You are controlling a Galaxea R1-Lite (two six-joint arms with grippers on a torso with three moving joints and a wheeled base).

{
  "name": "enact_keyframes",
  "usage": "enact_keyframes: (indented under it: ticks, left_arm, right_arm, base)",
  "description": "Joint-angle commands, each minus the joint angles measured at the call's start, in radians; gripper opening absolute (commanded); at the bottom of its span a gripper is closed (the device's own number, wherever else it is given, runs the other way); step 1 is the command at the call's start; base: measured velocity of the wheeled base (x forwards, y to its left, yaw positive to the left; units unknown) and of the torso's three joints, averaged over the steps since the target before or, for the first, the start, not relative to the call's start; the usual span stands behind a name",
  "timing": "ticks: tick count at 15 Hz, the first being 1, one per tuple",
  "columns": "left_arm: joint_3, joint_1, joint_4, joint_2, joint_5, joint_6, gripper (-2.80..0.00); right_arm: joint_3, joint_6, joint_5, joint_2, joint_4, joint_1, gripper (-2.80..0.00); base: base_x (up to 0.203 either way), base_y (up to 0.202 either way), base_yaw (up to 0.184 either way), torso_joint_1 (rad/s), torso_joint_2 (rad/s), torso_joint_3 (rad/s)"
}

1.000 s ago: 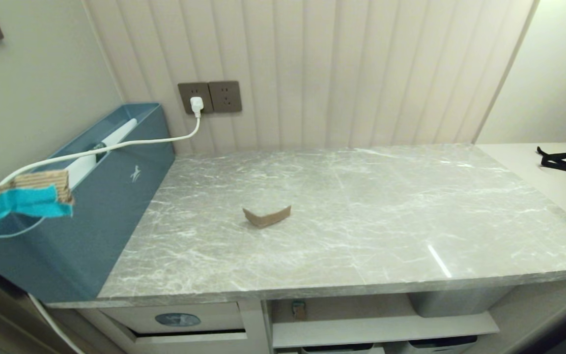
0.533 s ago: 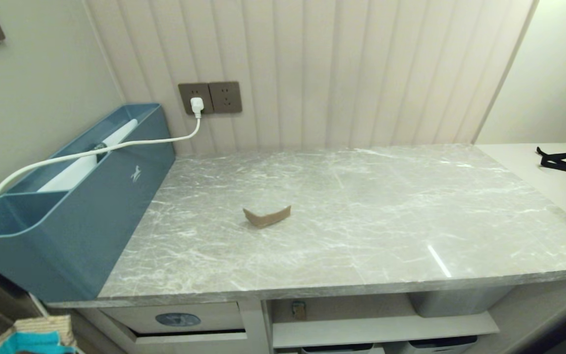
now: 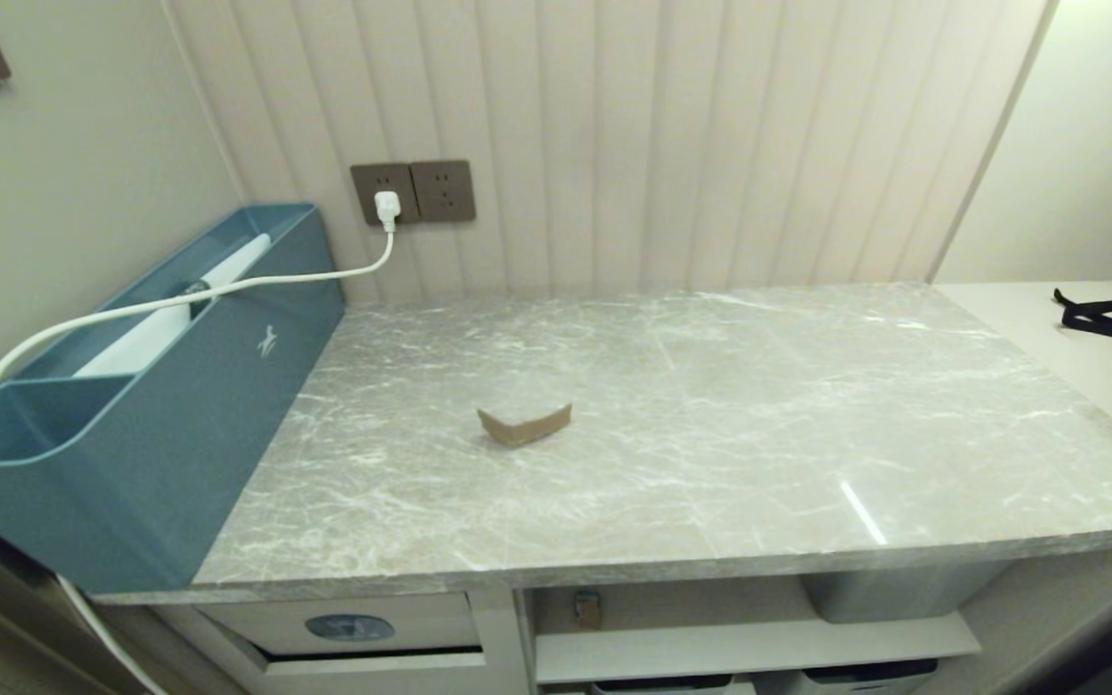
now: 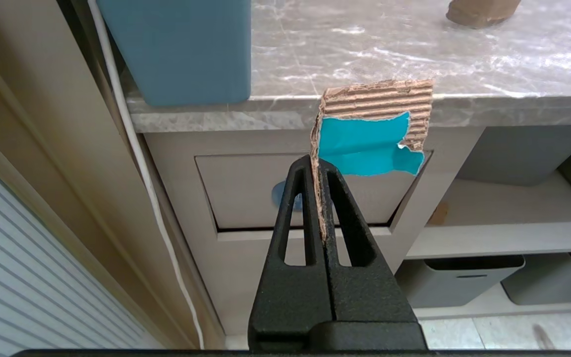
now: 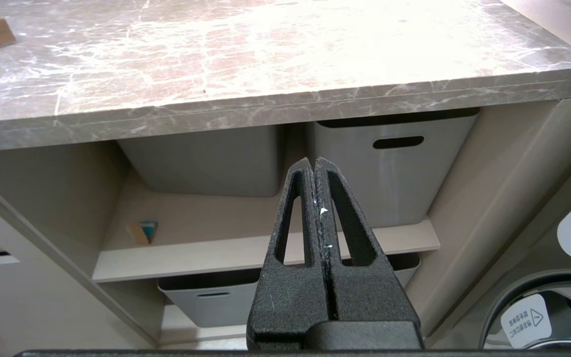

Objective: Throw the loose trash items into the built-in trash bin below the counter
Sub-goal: Put the garbage in the trash can

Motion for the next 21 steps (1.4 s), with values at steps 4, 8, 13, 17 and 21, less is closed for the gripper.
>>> enact_keyframes:
  ticks: [4,8,13,17,21]
  left_arm:
    - [0.005,0.000,0.004,-0.006,-0.001,0.006,-2.80]
    - [0.006,0.000,0.004,-0.007,-0.001,0.005,-2.80]
    - [0.007,0.000,0.004,-0.007,-0.001,0.006,-2.80]
    - [0.007,0.000,0.004,-0.008,-0.001,0.006,-2.80]
    - [0.006,0.000,0.000,-0.007,-0.001,0.004,-2.80]
  right_arm:
    - [0.002,-0.001,0.000,0.002,0.000,-0.001,-2.80]
    - [0.002,0.001,0.000,0.002,0.000,0.001,-2.80]
    - [0.002,0.001,0.000,0.002,0.000,-0.001,-2.80]
    - [0.002,-0.001,0.000,0.002,0.000,0.000,-2.80]
    - [0.002,-0.001,0.000,0.002,0.000,0.001,-2.80]
  base:
    - [0.000,0.000,0.000,0.000,0.00,0.000]
    - [0.000,0.000,0.000,-0.095,0.20,0.109]
    - [0.000,0.000,0.000,-0.236,0.53,0.283]
    - [0.000,0.000,0.000,-0.235,0.52,0.286]
    - [0.000,0.000,0.000,-0.218,0.50,0.286]
